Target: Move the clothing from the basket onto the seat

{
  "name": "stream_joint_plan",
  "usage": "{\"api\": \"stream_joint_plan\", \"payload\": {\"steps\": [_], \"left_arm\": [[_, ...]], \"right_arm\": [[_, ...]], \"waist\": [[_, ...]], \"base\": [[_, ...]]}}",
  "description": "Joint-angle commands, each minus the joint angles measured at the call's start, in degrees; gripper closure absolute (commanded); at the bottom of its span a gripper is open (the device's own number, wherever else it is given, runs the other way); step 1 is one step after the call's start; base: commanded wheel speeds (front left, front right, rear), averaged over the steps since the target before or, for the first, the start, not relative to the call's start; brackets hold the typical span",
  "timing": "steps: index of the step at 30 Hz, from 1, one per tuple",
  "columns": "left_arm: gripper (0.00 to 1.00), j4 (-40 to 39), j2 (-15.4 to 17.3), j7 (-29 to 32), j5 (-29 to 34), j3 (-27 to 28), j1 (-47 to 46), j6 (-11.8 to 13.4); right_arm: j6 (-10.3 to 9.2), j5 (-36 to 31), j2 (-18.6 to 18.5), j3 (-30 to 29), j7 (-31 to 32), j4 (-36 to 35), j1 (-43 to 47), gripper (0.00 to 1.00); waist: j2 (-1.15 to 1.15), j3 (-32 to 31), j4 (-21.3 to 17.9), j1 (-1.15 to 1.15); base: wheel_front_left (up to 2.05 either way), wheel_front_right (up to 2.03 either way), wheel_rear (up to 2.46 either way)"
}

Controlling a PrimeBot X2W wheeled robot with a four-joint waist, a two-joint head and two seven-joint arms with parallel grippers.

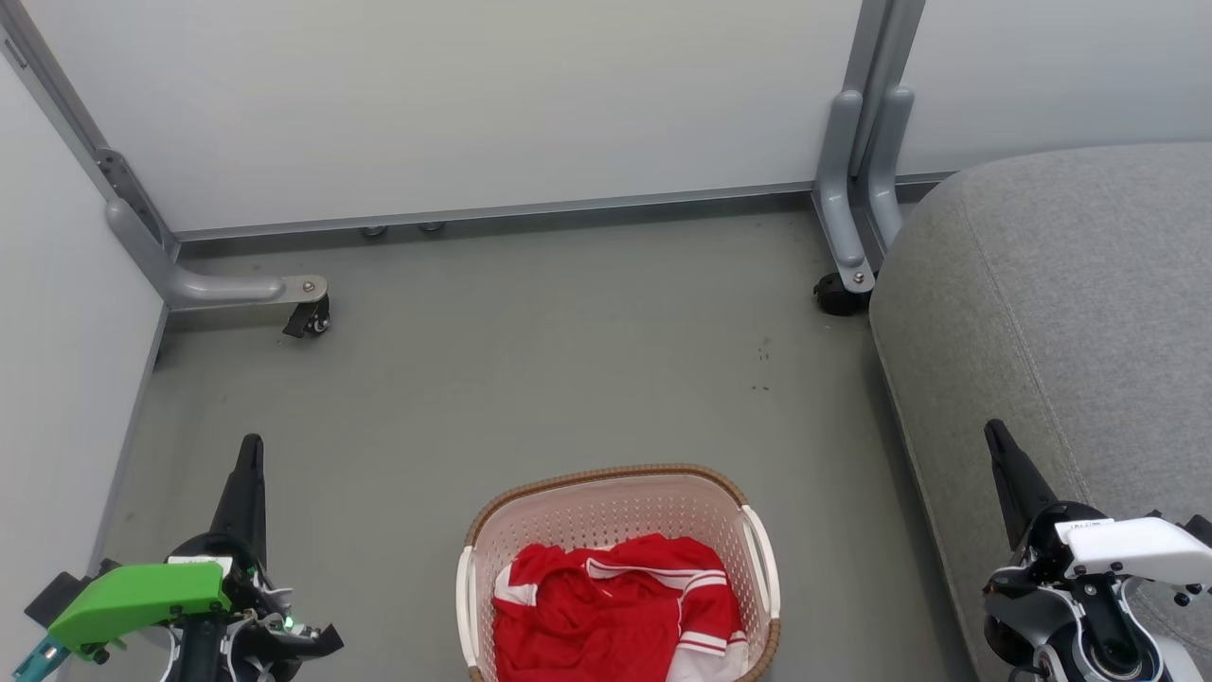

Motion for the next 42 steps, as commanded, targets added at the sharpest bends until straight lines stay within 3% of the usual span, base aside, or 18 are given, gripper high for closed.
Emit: {"api": "stream_joint_plan", "payload": {"steps": [1, 18, 19, 28, 35, 42], "left_arm": [[1.0, 0.0, 0.0, 0.1, 0.3, 0.0, -0.7, -0.3], [1.0, 0.0, 0.0, 0.1, 0.3, 0.1, -0.7, -0.3], [0.0, 0.0, 0.0, 0.0, 0.0, 0.0, 0.0, 0.0], [0.0, 0.1, -0.1, -2.1, 2.1, -1.4, 1.4, 0.1], [0.0, -1.6, -0.2, -4.0, 11.0, -1.1, 2.0, 0.1], [0.0, -3.9, -0.1, -5.7, 19.9, -2.0, 2.8, 1.6]], "right_arm": [[-0.04, 0.1, -0.2, 0.0, 0.0, 0.1, -0.3, 1.0], [-0.04, 0.1, -0.2, 0.0, 0.0, 0.1, -0.3, 1.0], [0.0, 0.0, 0.0, 0.0, 0.0, 0.0, 0.0, 0.0], [0.0, -2.5, -0.1, 2.0, -2.0, 0.5, 1.0, 0.0], [0.0, -12.9, -0.1, 2.2, -3.9, -0.5, 1.2, 0.0], [0.0, -23.1, 0.0, 3.3, -5.7, -2.7, 1.8, 0.0]], "waist": [[0.0, 0.0, 0.0, 0.0], [0.0, 0.0, 0.0, 0.0], [0.0, 0.0, 0.0, 0.0], [0.0, 0.0, -0.1, 0.0], [0.0, 0.1, -0.2, 0.0], [0.0, 0.1, -0.4, 0.0]], "base": [[0.0, 0.0, 0.0], [0.0, 0.0, 0.0], [0.0, 0.0, 0.0], [0.0, 0.0, 0.0], [0.0, 0.0, 0.0], [0.0, 0.0, 0.0]]}}
